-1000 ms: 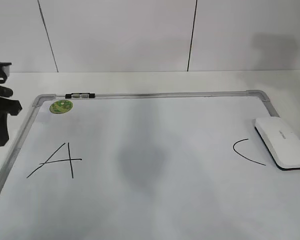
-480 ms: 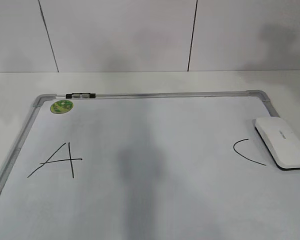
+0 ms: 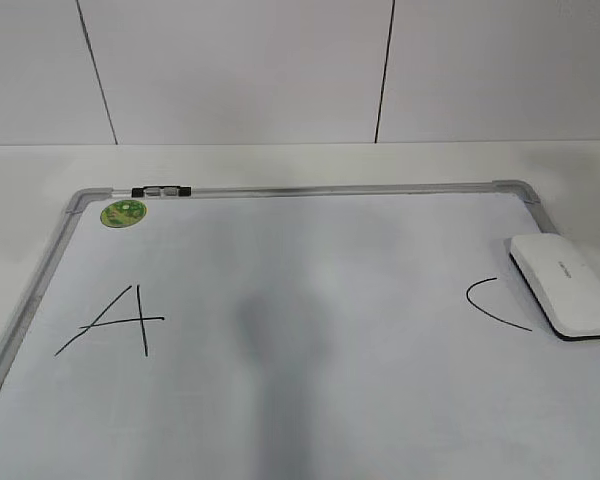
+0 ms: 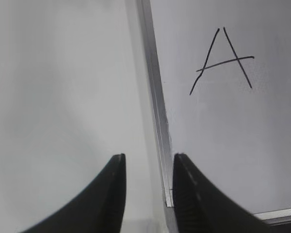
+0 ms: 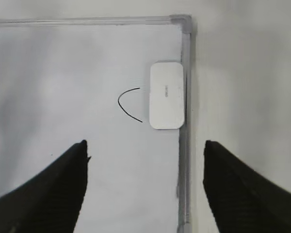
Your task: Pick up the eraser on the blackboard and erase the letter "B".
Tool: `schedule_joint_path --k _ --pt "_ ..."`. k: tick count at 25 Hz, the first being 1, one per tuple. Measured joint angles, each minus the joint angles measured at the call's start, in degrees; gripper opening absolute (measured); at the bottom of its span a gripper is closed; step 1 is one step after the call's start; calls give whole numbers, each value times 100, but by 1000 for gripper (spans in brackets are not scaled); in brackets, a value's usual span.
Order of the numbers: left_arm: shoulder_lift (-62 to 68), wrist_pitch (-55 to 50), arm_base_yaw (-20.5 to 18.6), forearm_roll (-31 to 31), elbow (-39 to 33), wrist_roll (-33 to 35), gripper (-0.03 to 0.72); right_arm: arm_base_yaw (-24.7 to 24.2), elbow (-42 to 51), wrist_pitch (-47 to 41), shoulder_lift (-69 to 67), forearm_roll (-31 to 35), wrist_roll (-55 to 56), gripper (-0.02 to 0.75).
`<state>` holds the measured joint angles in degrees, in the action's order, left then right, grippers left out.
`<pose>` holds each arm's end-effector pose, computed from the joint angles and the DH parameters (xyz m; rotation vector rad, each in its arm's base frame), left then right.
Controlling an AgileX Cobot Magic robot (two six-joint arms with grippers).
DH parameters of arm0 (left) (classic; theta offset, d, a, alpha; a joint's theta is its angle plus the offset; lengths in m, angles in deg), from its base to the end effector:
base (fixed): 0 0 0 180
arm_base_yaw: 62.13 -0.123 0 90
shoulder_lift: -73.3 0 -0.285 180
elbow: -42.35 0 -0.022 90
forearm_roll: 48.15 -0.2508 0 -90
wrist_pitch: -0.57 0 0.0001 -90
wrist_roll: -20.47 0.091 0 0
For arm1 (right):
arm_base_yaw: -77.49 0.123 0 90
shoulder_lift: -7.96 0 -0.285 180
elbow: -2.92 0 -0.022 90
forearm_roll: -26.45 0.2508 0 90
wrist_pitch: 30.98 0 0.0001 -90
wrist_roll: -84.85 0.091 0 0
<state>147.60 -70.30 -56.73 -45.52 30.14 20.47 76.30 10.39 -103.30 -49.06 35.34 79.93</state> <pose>0.2055 -0.0234 0.3506 0.1207 2.7454 -0.0896 0.1237 0.0108 0.4245 -0.0909 2.3761 0.1479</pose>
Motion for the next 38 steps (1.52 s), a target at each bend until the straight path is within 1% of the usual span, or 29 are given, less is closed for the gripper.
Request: schedule_joint_path --k 4,8,13,20,25,29,34,38 --pt "-807 40 0 0 -418 0 249 0 524 -5 779 -397 -36 590" --pt "-1613 389 0 0 -957 0 249 0 941 -27 1503 -708 -45 590" --pt "-2687 853 0 51 -1806 0 244 0 1423 -31 2332 -748 -45 589" --pt "-4090 897 0 -132 -2689 0 244 0 2415 49 3265 -756 -45 589" --pt "-4935 960 0 -263 -3070 0 244 0 3103 63 3858 -759 -99 589" --pt "-5381 1204 0 -263 -3323 0 244 0 3431 76 4337 -759 -101 589" --pt "-5595 1528 0 -263 -3415 0 244 0 3806 80 4896 -769 -101 589" --pt "-5608 1630 0 -263 -3438 0 244 0 3838 93 5014 -769 -110 589"
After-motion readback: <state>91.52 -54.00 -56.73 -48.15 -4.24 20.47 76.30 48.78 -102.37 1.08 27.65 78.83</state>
